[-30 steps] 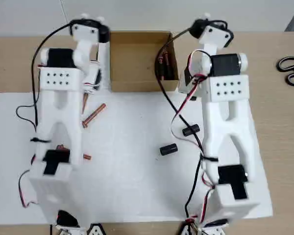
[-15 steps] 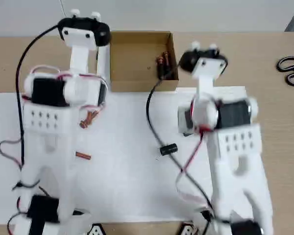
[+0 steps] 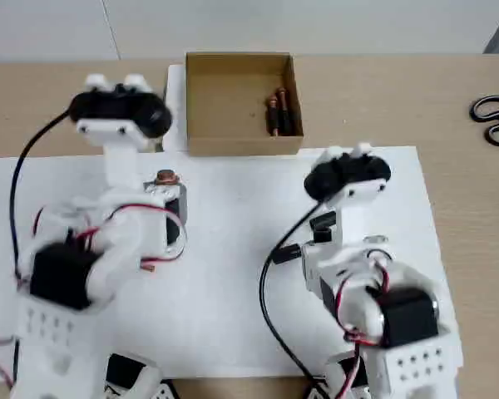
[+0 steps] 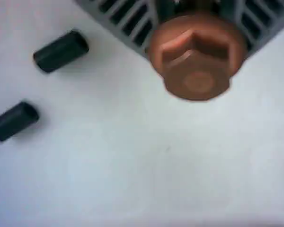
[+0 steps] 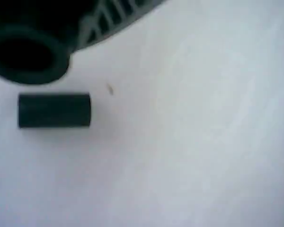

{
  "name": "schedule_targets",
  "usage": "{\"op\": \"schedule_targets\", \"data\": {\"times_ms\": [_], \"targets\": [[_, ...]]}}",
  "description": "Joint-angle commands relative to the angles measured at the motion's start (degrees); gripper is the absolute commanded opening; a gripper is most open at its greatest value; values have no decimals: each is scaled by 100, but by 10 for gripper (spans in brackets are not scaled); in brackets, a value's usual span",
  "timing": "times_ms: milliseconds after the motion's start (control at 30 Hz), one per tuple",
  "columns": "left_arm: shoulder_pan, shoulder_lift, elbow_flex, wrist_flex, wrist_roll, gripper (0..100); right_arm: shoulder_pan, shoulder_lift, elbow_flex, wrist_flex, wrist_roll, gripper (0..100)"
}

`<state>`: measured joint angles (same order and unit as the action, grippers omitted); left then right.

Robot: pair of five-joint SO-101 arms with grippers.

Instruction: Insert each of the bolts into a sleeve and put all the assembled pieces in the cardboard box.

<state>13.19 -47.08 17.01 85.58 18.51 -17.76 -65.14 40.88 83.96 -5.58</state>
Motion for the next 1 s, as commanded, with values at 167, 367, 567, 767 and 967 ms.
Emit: {"op": "schedule_targets", "data": {"times_ms": [167,367,567,767,967], "targets": [[62,-2681,2695,-2365,299,6,-48,-1842,1758,-1490,1037,3],[62,-4264,4198,-3314,299,6,-101,-2976,2796,-1903,1459,3],[62,-5011,4936,-3358,334,6,-1086,-3934,3481,-1965,1538,3],[62,-5512,5367,-3701,457,6,-1596,-3864,3895,-2985,1538,3],[70,-5705,5789,-4308,607,6,-1719,-3873,4413,-3618,1538,3]]}}
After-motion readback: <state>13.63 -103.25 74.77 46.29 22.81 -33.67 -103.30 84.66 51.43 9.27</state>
